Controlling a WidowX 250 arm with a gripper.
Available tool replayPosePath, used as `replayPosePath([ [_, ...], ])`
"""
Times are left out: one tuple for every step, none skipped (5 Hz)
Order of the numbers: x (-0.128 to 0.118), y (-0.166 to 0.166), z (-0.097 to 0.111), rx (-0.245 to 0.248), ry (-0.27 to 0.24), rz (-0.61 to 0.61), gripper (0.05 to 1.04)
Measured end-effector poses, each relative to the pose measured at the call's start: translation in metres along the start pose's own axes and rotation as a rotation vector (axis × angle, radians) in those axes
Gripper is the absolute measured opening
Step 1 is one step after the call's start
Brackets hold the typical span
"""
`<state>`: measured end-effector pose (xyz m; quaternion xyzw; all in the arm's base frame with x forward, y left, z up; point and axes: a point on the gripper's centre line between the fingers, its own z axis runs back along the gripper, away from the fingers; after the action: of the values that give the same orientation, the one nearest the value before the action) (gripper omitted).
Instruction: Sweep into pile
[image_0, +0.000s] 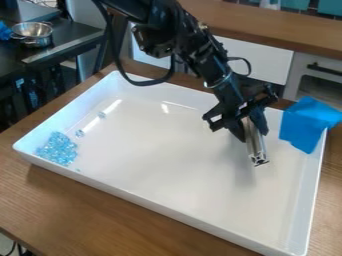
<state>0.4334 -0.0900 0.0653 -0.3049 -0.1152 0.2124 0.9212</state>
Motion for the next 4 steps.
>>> replayPosePath([
  [0.004,0.005,-0.006,0.022,-0.002,0.011,0.381],
  [0.007,0.013,-0.014,0.052,-0.001,0.026,0.381],
  [0.009,0.013,-0.017,0.065,-0.004,0.034,0.381],
  [0.010,0.014,-0.017,0.067,-0.013,0.039,0.381],
])
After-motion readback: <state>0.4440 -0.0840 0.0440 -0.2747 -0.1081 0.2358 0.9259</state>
